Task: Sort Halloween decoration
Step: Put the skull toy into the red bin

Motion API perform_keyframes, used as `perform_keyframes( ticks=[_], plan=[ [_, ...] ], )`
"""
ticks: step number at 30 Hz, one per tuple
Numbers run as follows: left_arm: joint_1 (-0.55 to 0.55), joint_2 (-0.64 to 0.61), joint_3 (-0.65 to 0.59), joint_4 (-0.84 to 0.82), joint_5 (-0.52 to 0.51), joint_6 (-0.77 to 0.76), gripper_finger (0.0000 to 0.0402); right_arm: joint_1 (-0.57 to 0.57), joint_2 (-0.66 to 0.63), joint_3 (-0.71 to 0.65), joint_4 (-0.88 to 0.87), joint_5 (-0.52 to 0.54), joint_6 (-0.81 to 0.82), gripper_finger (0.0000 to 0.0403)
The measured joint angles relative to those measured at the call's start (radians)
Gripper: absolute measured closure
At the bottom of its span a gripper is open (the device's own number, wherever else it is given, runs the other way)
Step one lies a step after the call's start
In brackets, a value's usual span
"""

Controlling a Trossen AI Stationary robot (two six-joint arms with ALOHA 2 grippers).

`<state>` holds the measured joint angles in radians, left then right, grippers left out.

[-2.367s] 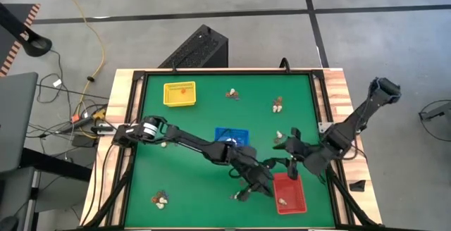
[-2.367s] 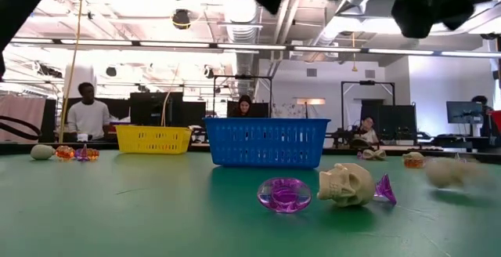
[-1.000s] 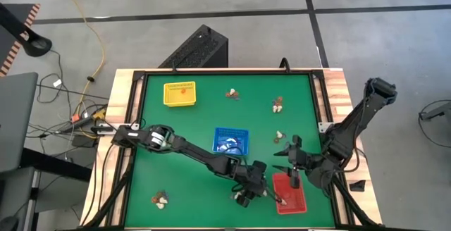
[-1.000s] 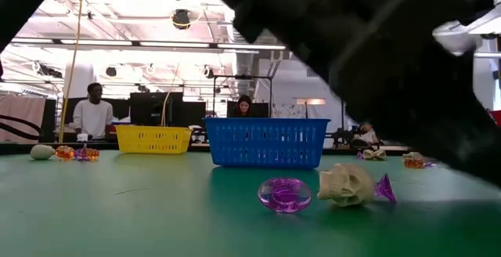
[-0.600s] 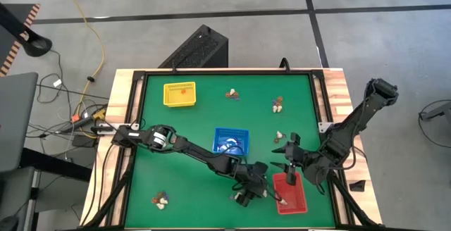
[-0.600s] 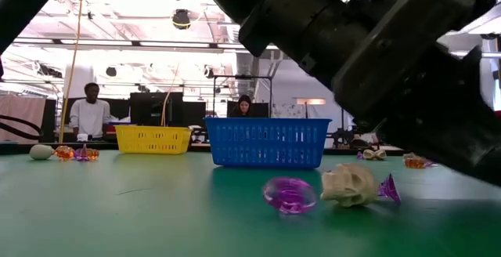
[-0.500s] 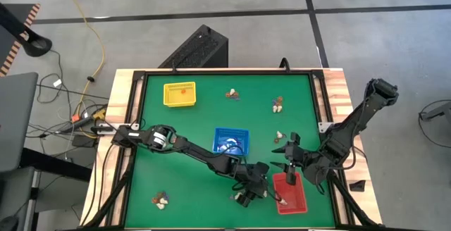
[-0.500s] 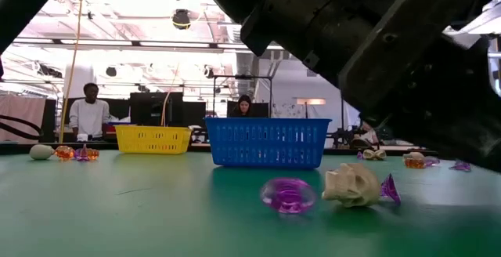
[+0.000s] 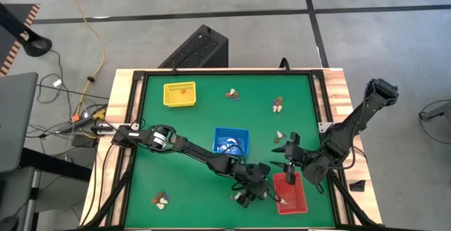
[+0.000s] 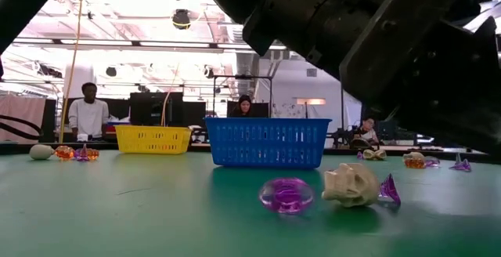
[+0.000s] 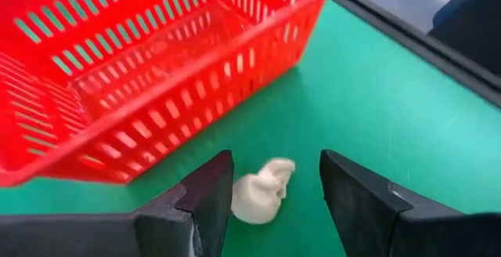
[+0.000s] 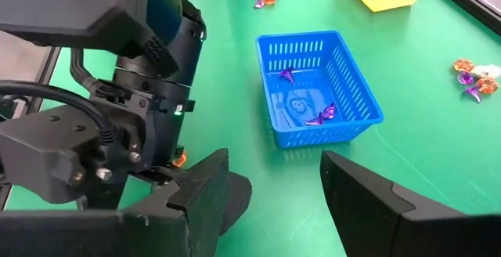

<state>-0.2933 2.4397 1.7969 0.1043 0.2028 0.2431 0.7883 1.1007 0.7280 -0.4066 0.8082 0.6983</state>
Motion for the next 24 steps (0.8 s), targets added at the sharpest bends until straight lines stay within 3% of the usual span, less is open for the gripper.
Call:
perform_keyframes(
  ticks=[14, 19, 24],
  plan=[
    [0.010, 0.051, 0.008, 0.047, 0.073, -0.064, 0.0220, -0.013, 0.000, -0.001, 0.020, -0.003, -0.045, 0.0168],
    [0.010, 0.051, 0.008, 0.041, 0.057, -0.053, 0.0221, -0.012, 0.000, -0.001, 0.025, -0.015, -0.056, 0.0168],
    [0.017, 0.051, 0.009, 0.027, 0.055, -0.062, 0.0250, -0.012, 0.000, -0.001, 0.024, -0.018, -0.055, 0.0168]
  ],
)
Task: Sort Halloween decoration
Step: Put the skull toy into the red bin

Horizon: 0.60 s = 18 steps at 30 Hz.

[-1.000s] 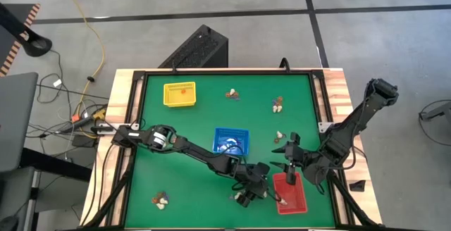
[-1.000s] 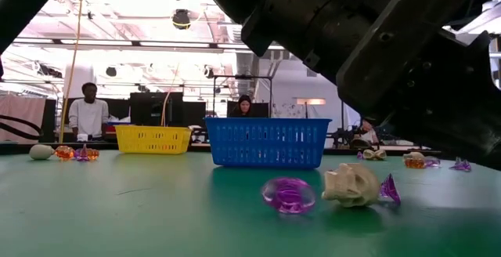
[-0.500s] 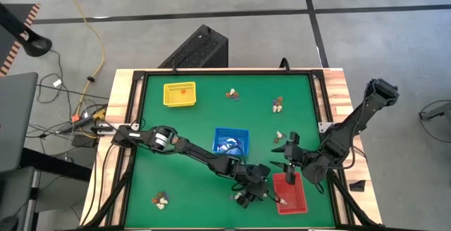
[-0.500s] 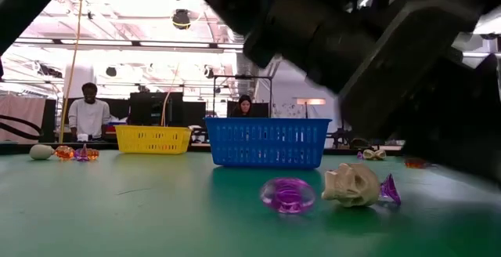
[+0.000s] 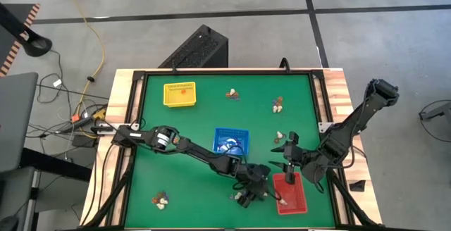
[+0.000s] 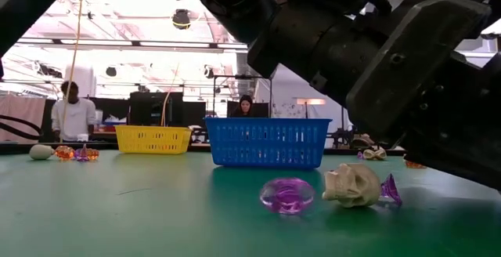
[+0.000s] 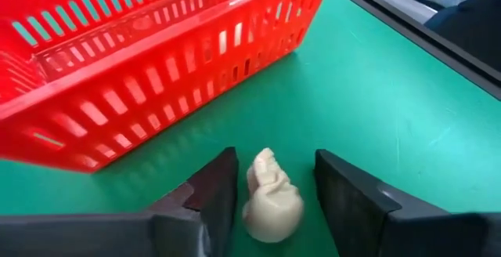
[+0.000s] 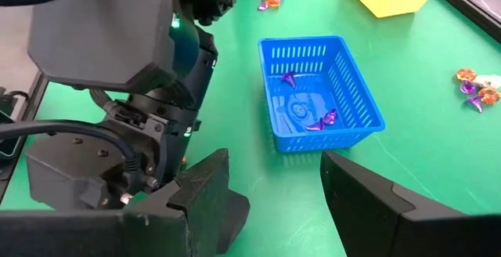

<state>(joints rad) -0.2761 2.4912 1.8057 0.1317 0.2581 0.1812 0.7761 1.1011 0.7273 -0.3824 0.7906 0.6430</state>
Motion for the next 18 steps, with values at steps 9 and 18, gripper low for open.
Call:
perform_keyframes(
  ticks=[9, 18],
  plan=[
    [0.007, -0.003, 0.000, -0.020, -0.003, -0.054, 0.0333, 0.000, 0.000, 0.000, -0.002, -0.001, 0.000, 0.0168],
    [0.019, -0.146, -0.003, -0.181, -0.003, 0.042, 0.0322, 0.000, 0.000, 0.000, 0.003, -0.007, 0.003, 0.0168]
  ],
)
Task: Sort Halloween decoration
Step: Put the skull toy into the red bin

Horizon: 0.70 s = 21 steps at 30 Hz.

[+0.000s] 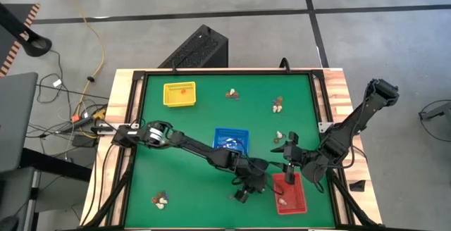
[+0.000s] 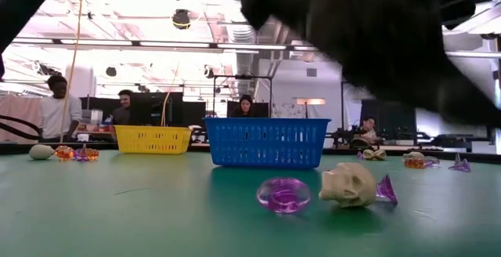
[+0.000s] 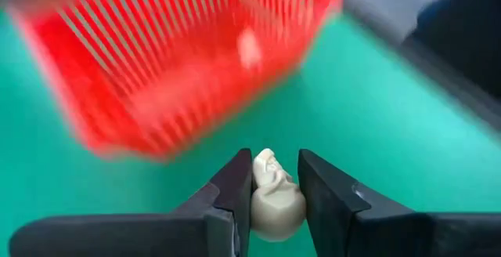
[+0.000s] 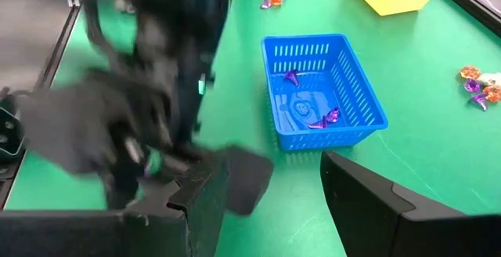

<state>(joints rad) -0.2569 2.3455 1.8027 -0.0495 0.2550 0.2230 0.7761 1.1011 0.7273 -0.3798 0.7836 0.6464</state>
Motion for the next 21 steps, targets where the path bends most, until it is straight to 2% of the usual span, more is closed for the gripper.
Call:
perform_keyframes(
  ticks=[4, 9, 13, 21],
  plan=[
    [0.000, -0.041, 0.001, 0.075, -0.004, 0.029, 0.0325, 0.001, -0.003, 0.003, 0.007, 0.003, 0.000, 0.0168],
    [-0.001, 0.012, -0.001, 0.268, -0.064, 0.035, 0.0328, 0.018, -0.010, 0.001, -0.020, -0.018, -0.016, 0.0168],
    [0.000, 0.066, -0.001, 0.459, -0.067, 0.024, 0.0322, 0.044, -0.054, 0.002, -0.038, -0.028, -0.016, 0.0168],
    [0.001, 0.060, 0.004, 0.523, -0.155, 0.023, 0.0325, 0.071, -0.182, 0.119, -0.266, -0.053, 0.022, 0.0168]
  ],
)
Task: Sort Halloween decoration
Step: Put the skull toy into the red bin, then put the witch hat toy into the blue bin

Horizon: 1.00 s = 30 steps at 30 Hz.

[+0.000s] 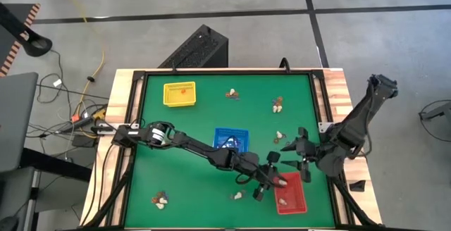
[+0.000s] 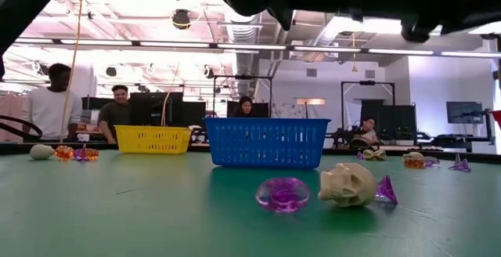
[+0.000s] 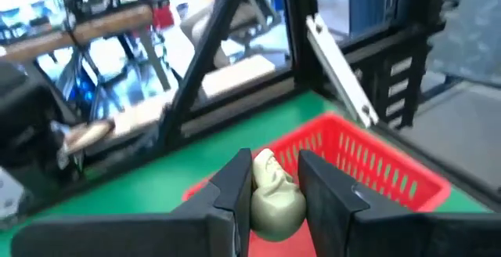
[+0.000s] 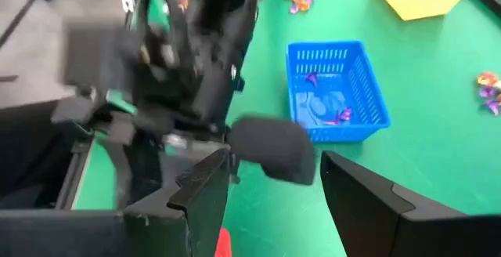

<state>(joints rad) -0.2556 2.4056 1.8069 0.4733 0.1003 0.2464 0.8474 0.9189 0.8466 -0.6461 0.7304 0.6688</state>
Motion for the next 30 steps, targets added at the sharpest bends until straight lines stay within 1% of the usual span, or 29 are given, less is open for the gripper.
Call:
perform_keyframes(
  ticks=[5, 8, 10, 12, 16, 20, 23, 25, 27, 30],
  plan=[
    [-0.001, 0.001, 0.000, -0.031, -0.019, -0.015, 0.0316, -0.031, -0.066, 0.068, -0.022, 0.050, -0.064, 0.0168],
    [-0.003, 0.001, 0.000, -0.038, -0.002, -0.033, 0.0311, -0.060, -0.087, 0.100, -0.024, 0.053, -0.114, 0.0168],
    [-0.008, 0.001, 0.000, -0.057, -0.002, -0.010, 0.0303, -0.080, -0.098, 0.114, -0.024, 0.054, -0.140, 0.0168],
    [-0.014, 0.001, 0.000, -0.073, -0.003, 0.017, 0.0291, -0.096, -0.106, 0.120, -0.024, 0.054, -0.148, 0.0168],
    [-0.020, 0.001, -0.001, -0.064, -0.007, 0.020, 0.0259, -0.132, -0.107, 0.120, -0.033, 0.052, -0.147, 0.0168],
    [-0.019, 0.001, -0.001, -0.082, -0.022, 0.022, 0.0231, -0.160, -0.091, 0.120, -0.033, 0.026, -0.146, 0.0168],
    [-0.017, -0.041, -0.003, -0.215, -0.036, 0.044, 0.0221, -0.171, -0.067, 0.120, -0.030, 0.020, -0.146, 0.0168],
    [-0.018, -0.106, -0.003, -0.368, -0.060, 0.073, 0.0220, -0.176, -0.048, 0.120, -0.032, 0.019, -0.146, 0.0168],
    [-0.022, -0.182, -0.002, -0.538, -0.109, 0.085, 0.0220, -0.179, -0.027, 0.120, -0.038, 0.020, -0.146, 0.0168],
    [-0.036, -0.280, -0.018, -0.820, -0.221, 0.053, 0.0225, -0.195, 0.005, 0.120, -0.041, 0.021, -0.146, 0.0168]
  ],
)
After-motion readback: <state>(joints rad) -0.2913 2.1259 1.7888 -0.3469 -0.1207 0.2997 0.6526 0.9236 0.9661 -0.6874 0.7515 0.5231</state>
